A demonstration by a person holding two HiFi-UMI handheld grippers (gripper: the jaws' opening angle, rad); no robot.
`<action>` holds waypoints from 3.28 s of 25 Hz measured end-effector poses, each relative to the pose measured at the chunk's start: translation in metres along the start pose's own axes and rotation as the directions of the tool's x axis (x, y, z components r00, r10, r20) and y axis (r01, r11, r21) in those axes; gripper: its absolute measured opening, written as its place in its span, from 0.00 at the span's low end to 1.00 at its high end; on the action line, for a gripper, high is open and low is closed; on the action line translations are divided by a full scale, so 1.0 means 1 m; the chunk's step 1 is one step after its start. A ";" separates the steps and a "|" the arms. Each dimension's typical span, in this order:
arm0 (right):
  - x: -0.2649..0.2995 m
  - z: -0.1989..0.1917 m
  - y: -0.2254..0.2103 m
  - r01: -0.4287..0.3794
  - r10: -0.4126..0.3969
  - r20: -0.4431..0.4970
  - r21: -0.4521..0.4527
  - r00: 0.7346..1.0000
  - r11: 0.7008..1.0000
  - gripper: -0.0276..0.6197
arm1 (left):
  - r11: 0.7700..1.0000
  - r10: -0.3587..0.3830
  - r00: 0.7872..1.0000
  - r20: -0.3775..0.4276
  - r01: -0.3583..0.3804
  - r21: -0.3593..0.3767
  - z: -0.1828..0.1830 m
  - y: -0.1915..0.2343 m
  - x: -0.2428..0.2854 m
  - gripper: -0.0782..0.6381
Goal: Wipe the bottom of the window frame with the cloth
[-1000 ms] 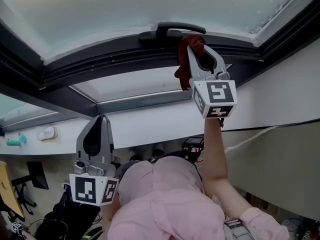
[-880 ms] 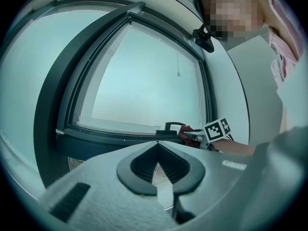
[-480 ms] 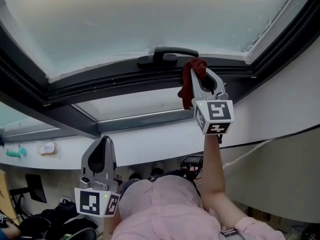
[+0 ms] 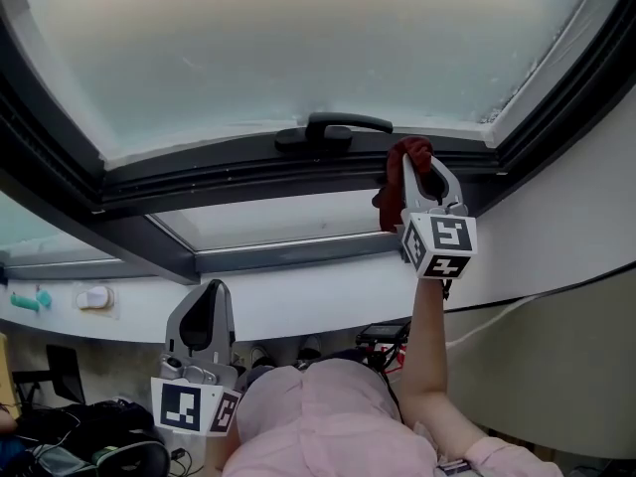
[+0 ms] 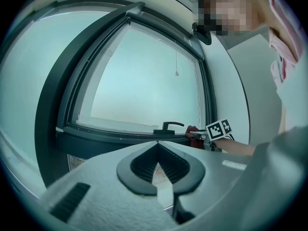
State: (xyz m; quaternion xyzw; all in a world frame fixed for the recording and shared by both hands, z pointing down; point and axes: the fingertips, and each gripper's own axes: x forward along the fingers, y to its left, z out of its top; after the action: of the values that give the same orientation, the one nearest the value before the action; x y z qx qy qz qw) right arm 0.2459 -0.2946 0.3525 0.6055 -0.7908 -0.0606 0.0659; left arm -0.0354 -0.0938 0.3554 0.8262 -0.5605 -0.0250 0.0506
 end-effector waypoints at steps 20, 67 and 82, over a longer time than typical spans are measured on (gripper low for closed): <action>-0.013 -0.014 -0.083 0.094 -0.094 -0.001 0.019 0.996 0.995 0.14 | 1.000 0.028 1.000 0.007 -0.027 -0.007 -0.006 -0.026 0.008 0.10; -0.035 -0.038 -0.202 0.390 -0.390 -0.042 -0.020 0.920 0.921 0.14 | 0.999 0.042 0.999 0.026 -0.041 -0.010 -0.003 -0.028 0.016 0.10; -0.037 -0.036 -0.198 0.401 -0.404 -0.036 -0.069 0.914 0.913 0.13 | 0.999 0.028 0.999 0.029 -0.027 -0.024 -0.005 -0.026 0.014 0.10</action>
State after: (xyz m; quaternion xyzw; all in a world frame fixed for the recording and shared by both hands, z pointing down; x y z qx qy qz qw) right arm 0.4499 -0.3107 0.3516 0.7544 -0.6451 -0.0815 0.0898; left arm -0.0058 -0.0969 0.3576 0.8174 -0.5720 -0.0430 0.0527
